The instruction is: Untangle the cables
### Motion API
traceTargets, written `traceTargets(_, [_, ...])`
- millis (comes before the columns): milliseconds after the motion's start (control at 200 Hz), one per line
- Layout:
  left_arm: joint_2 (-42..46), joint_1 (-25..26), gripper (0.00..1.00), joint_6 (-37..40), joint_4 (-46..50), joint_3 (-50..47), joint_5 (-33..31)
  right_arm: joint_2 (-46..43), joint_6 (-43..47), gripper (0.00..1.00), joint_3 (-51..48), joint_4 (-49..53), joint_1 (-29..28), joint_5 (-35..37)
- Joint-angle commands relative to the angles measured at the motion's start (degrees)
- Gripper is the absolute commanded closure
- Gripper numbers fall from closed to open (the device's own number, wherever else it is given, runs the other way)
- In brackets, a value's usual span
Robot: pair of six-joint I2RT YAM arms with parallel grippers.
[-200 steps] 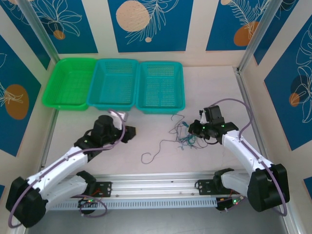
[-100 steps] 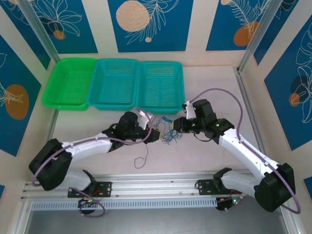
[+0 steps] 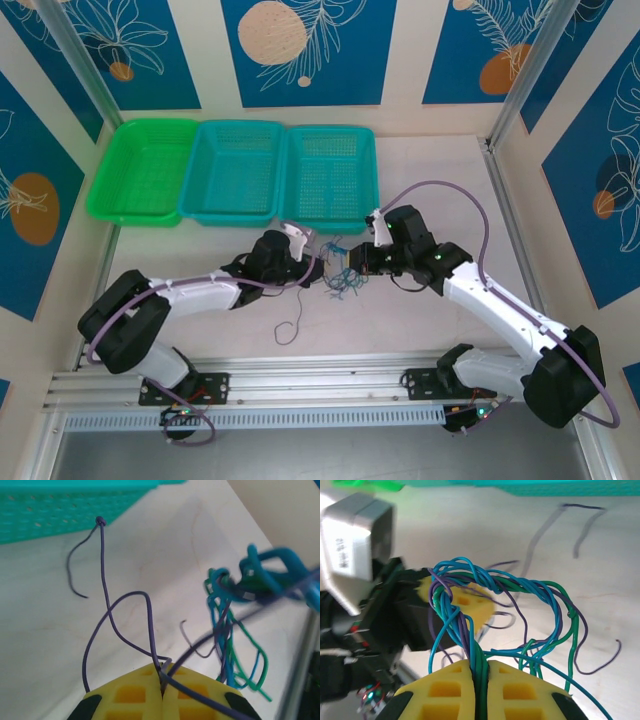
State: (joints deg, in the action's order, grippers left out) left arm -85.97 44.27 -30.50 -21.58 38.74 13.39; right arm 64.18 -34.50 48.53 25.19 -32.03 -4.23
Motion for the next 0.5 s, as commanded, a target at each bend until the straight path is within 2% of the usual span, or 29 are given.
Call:
traceTargets(0, [4.1,-1.2,1.0,-1.8,4.2,-1.6,-8.8,-1.2,-3.1,1.0,0.8,6.3,3.3,11.9])
traceTargets(90, [8.2,-4.5,1.0,-3.7,9.5,-4.0,-12.3,-3.4,-5.4,1.0,-2.1,8.0,9.4,13.3])
traceTargets(265, [15.8,-9.9,1.0,-2.8,13.0,-8.4,-10.1,-7.8,-7.6,0.87,-8.2,7.2,20.2,8.8])
traceTargets(440, [20.5,-10.6,1.0,0.9,16.7,-8.4,-10.1,-8.1,-7.3,0.74,-9.4,7.9,22.6,9.4])
traceTargets(495, [21.3,-10.6,1.0,1.5,17.8,-8.3,-10.9,-7.8,-7.3,0.73,-9.2,8.6,23.0,10.2])
